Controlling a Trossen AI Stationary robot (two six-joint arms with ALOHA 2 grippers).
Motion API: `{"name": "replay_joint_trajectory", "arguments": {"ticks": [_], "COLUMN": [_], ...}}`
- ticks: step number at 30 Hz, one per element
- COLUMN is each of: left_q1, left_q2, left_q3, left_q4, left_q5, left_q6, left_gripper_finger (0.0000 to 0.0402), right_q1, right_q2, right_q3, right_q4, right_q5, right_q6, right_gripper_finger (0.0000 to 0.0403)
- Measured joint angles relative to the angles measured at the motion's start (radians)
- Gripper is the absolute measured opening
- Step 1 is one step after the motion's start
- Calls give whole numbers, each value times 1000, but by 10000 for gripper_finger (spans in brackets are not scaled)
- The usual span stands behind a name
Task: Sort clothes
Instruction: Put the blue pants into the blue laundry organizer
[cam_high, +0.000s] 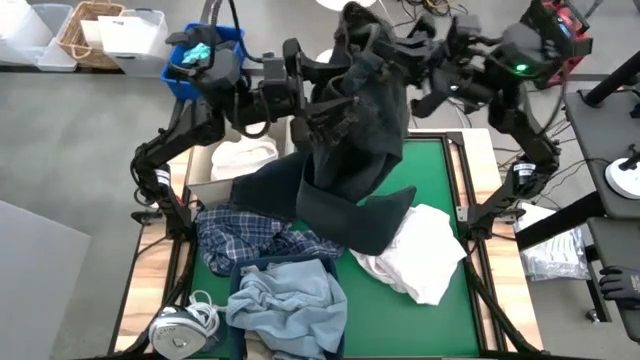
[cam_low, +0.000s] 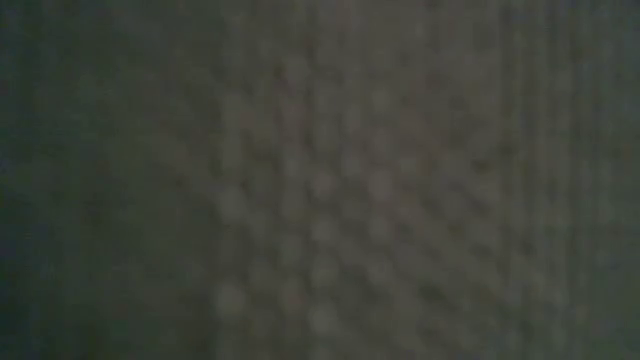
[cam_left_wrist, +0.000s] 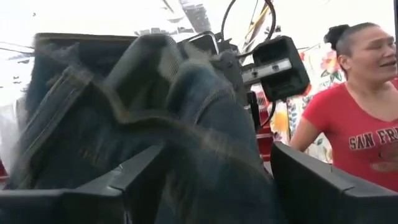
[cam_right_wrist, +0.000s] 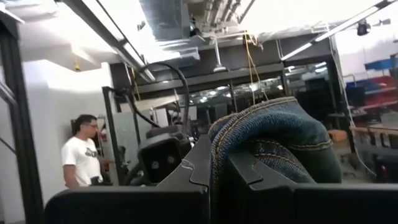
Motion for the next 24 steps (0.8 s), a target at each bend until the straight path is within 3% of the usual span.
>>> {"name": "replay_joint_trajectory", "arguments": {"ticks": [4,9,12,17,18,24], "left_q1": [-1,0,0,-2,-2,-1], "left_q2": [25,36,36,36,35,-19], "left_q3": [0,0,0,5,4,7], "left_q4": [18,25,25,41,62,160], "left_q5": [-30,-153,-205,-206,-206,-171], "left_q6": [13,32,72,98,95,91], "left_gripper_finger": [267,249,202,41,24,8], "right_q1": [0,-1,0,-4,-3,-2], "right_q2": [30,43,42,19,14,-41], "right_q3": [0,0,0,1,2,2], "right_q4": [-6,-7,-23,-119,-138,-256], "right_q5": [18,26,26,33,40,41], "right_q6": [-1,-7,-14,-57,-60,-68], "right_gripper_finger": [9,9,9,24,30,96]}}
